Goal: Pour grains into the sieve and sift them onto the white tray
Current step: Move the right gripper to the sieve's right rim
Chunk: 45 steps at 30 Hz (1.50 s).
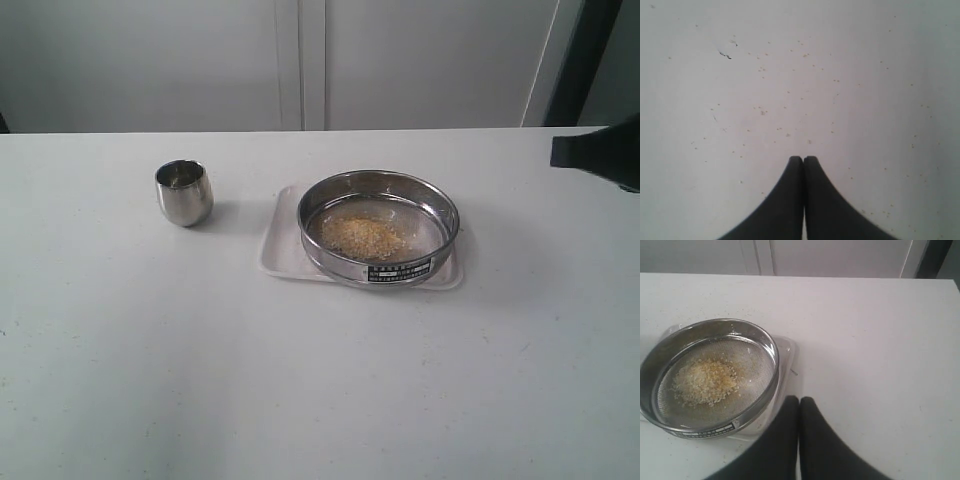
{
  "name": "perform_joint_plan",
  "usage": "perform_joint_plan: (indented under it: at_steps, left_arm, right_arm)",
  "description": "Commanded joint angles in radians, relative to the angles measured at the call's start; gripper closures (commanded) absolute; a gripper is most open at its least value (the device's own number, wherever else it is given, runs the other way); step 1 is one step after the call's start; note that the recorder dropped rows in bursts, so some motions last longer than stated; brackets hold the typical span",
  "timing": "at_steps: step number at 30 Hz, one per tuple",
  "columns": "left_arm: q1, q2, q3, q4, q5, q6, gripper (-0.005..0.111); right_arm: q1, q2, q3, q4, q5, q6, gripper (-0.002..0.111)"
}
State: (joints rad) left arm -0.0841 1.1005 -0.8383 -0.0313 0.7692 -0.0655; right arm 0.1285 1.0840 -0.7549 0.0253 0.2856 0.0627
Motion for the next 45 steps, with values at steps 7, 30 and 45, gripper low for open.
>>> perform_joint_plan:
  at_steps: [7,30,45]
  left_arm:
    - [0.002,-0.008,0.004,-0.011,0.006,0.002,0.107]
    - [0.002,-0.008,0.004,-0.011,0.006,0.002,0.107]
    - [0.002,-0.008,0.004,-0.011,0.006,0.002,0.107]
  right_arm:
    - [0.005,0.263,-0.211,0.055,0.215,-0.048,0.108]
    - [0.048,0.645,-0.539,0.29,0.41,-0.241,0.108]
    - [0.08,0.794,-0.657,0.102,0.377,-0.165,0.108]
